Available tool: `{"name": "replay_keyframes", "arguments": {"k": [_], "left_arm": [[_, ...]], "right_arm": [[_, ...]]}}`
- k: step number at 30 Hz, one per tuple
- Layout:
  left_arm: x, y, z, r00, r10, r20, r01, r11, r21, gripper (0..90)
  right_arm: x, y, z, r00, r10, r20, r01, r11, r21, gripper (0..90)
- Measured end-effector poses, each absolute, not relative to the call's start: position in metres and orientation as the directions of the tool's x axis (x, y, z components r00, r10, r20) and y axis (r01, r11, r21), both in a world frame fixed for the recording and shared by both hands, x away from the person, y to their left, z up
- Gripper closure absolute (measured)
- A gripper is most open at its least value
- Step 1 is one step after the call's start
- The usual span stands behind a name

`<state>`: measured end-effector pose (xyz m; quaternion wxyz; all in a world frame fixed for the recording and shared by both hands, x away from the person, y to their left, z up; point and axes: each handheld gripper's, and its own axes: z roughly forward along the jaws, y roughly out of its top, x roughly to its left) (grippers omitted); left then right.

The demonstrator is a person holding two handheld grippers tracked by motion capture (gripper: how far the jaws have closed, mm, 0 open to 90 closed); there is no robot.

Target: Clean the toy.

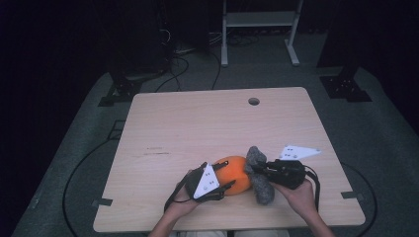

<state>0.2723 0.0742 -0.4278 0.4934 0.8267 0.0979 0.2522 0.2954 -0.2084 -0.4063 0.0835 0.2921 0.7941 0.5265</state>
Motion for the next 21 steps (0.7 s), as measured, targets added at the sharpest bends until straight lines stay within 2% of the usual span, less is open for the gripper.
{"name": "replay_keyframes", "arguments": {"k": [2,3,6,10,12,16,21], "left_arm": [[0.28,0.08,-0.433,0.87,0.45,0.2,0.017,-0.434,0.901,18.1],[0.283,0.082,-0.434,0.871,0.464,0.162,0.061,-0.429,0.901,14.6],[0.287,0.084,-0.437,0.858,0.502,0.107,0.125,-0.406,0.905,17.5],[0.282,0.083,-0.438,0.865,0.479,0.15,0.084,-0.433,0.897,27.4],[0.28,0.084,-0.438,0.875,0.455,0.166,0.061,-0.444,0.894,30.9],[0.277,0.083,-0.44,0.886,0.415,0.207,0.008,-0.46,0.888,31.3],[0.28,0.088,-0.442,0.895,0.402,0.194,0.013,-0.458,0.889,30.2]], "right_arm": [[0.297,-0.201,-0.419,-0.825,0.527,0.204,0.399,0.288,0.871,80.2],[0.296,-0.2,-0.42,-0.829,0.52,0.208,0.399,0.289,0.87,80.2],[0.296,-0.206,-0.422,-0.823,0.531,0.204,0.405,0.295,0.866,80.2],[0.302,-0.22,-0.428,-0.786,0.572,0.236,0.462,0.29,0.838,80.5],[0.299,-0.223,-0.421,-0.784,0.578,0.226,0.443,0.266,0.856,80.5],[0.292,-0.214,-0.405,-0.821,0.524,0.226,0.393,0.233,0.89,80.5],[0.289,-0.189,-0.413,-0.859,0.488,0.156,0.352,0.34,0.872,80.4]]}}
